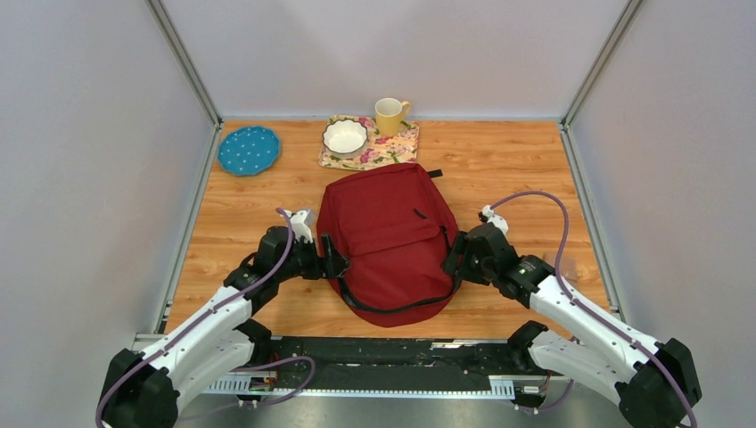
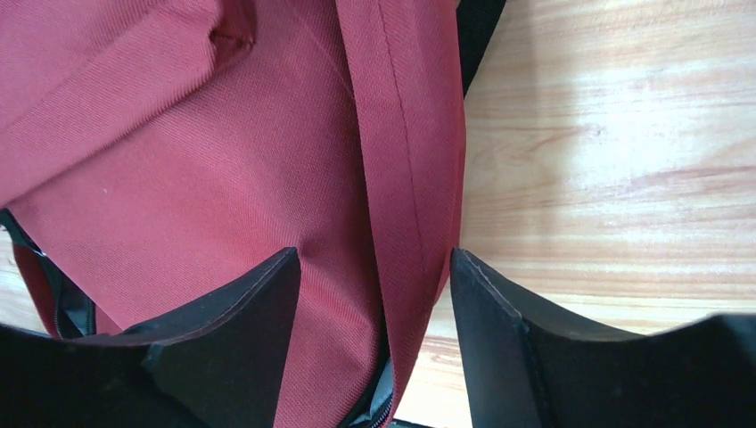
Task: Pack the student bag
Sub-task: Zip the student bag at the center of the board.
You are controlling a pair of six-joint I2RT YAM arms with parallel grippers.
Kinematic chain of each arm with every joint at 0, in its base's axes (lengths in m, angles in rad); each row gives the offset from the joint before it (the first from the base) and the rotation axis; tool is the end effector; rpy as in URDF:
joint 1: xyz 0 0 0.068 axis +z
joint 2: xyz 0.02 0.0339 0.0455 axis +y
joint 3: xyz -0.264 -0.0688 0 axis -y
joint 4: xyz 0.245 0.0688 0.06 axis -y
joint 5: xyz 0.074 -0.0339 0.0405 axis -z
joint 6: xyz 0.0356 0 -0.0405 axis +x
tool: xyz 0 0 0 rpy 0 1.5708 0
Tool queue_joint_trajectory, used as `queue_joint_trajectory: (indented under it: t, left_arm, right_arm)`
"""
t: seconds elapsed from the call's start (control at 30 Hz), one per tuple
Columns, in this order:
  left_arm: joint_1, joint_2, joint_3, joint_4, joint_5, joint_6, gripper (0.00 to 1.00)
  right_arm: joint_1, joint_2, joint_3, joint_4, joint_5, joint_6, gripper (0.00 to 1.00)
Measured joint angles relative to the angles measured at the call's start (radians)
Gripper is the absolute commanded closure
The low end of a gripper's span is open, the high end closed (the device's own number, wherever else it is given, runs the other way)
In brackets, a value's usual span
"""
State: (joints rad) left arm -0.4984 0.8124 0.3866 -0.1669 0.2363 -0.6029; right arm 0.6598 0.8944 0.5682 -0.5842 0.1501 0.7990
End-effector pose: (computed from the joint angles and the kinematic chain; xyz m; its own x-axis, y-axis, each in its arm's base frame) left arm 0.1510 -0.0917 0.1979 -0.7644 -0.2116 -0.6090 0.2451 0.7783 -0.5780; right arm 0.1400 0.1019 0.2115 -0.8176 0.2626 -0.5125 0.0751 0.9310 0.3573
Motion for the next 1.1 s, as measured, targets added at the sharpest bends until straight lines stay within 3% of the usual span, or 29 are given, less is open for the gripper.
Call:
queue_joint_trajectory:
  t: [0.17,0.43,0.6,0.77,0.93,1.1]
  left_arm:
    - [0.057,0.005,-0.049,0.055,0.026,-0.027,0.15]
    - [0.122,0.043,-0.093,0.16,0.052,-0.072,0.31]
    - [0.127,0.105,-0.105,0.208,0.077,-0.09,0.34]
    - [0.128,0.141,-0.12,0.266,0.105,-0.117,0.62]
    - [0.128,0.157,-0.137,0.331,0.13,-0.146,0.97]
    - [0.129,0.157,-0.189,0.405,0.146,-0.182,1.0]
  right_arm:
    - [-0.024,0.002,0.0,0.036,-0.027,-0.018,0.38]
    - [-0.026,-0.008,-0.022,0.071,-0.06,-0.018,0.39]
    - [-0.028,-0.013,-0.031,0.075,-0.07,-0.019,0.41]
    - [-0.033,-0.006,-0.031,0.088,-0.08,-0.019,0.47]
    - [-0.042,0.014,-0.031,0.1,-0.091,-0.024,0.66]
    - [-0.072,0.05,-0.031,0.121,-0.111,-0.048,0.91]
